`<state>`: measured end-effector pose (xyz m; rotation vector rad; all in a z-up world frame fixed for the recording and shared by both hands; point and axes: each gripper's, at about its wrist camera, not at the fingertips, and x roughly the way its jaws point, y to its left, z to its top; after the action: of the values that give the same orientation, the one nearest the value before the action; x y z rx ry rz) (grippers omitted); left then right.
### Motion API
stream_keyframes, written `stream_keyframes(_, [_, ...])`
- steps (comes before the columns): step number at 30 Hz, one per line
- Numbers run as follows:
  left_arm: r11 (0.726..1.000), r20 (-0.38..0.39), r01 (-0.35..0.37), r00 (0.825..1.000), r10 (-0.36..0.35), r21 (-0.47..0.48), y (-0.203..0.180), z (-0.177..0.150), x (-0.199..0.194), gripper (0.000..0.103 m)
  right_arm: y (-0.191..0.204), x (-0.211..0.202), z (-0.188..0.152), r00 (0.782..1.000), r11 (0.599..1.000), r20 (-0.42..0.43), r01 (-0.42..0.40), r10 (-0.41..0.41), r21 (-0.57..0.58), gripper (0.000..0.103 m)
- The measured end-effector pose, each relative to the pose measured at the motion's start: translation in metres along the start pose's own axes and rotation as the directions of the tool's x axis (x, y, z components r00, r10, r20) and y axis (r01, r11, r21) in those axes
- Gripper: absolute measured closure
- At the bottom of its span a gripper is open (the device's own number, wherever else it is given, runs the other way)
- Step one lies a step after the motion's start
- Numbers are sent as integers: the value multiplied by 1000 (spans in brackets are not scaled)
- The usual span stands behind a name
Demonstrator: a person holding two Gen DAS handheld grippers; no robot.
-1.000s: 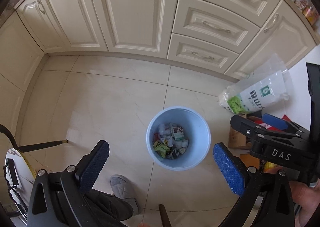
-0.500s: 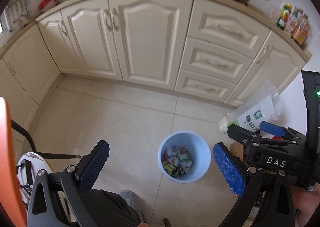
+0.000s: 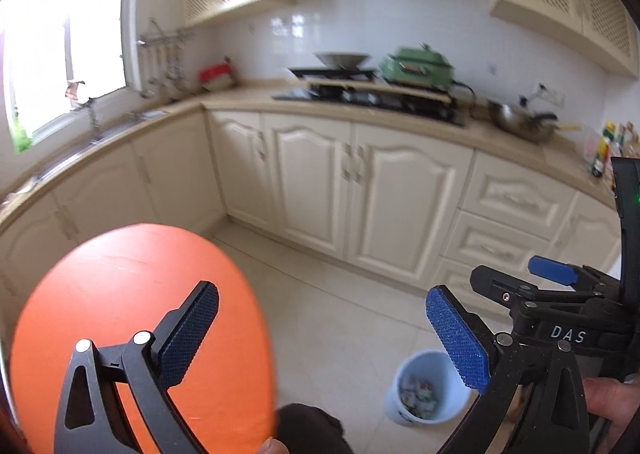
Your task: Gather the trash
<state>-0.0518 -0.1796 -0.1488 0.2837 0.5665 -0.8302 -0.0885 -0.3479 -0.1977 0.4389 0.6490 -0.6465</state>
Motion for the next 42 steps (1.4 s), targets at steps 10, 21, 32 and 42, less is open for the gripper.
stream_keyframes(10, [952, 127, -266, 950, 286, -151, 41, -48, -153, 1, 143, -45, 23, 974, 958, 106, -174, 202, -228, 0])
stream_keyframes(21, [825, 80, -478, 850, 521, -301, 36, -111, -253, 1, 261, -68, -9, 930, 865, 70, -305, 360, -399, 0])
stream_keyframes(32, [749, 50, -534, 801, 597, -391, 24, -126, -291, 1, 306, -89, -36, 905, 825, 88, -334, 416, -455, 0])
stream_keyframes(42, [745, 80, -536, 788, 610, -396, 26, -128, -307, 1, 309, -97, -35, 902, 824, 109, -326, 418, -463, 0])
